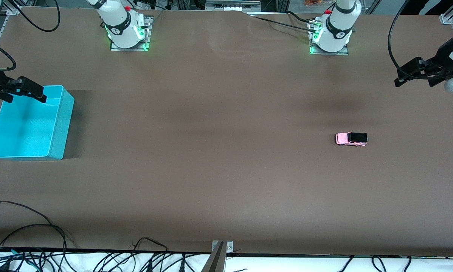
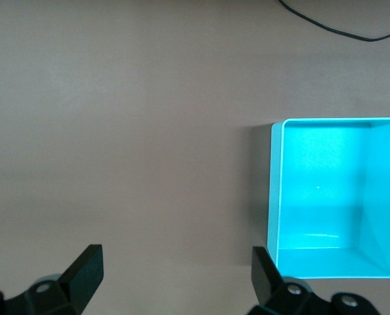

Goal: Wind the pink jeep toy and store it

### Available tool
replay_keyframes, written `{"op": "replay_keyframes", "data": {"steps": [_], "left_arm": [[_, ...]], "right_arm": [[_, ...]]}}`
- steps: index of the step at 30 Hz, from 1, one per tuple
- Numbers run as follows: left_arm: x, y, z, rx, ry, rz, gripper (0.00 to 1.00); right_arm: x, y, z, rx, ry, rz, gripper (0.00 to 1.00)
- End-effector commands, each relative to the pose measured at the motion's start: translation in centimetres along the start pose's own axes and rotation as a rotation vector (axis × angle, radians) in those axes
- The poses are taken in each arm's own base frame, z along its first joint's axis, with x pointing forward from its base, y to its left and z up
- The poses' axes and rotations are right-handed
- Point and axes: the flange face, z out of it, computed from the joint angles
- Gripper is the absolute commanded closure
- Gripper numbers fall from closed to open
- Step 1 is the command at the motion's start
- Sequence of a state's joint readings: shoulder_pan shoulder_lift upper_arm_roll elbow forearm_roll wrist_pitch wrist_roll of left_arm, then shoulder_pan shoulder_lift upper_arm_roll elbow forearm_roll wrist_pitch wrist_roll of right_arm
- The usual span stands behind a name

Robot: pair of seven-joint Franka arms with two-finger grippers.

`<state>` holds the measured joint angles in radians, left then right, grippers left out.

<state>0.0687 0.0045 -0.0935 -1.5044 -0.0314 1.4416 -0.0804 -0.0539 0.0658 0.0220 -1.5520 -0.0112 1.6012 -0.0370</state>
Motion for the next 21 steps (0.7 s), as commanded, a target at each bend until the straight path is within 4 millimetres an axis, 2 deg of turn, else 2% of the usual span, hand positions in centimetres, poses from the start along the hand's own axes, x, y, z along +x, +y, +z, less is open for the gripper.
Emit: {"op": "replay_keyframes", "data": {"steps": [1,21], "left_arm": [[-0.43,-0.24,-0.17,0.028,-0.002,-0.009,0.0],[-0.49,-0.33,-0.19,0.028,-0.007,-0.011,0.0]], "right_arm": [[0.06,0.25,-0.88,0.012,0.012,0.004,0.0],[0.1,0.35,-1.49,0.012,0.023,0.003,0.0]]}}
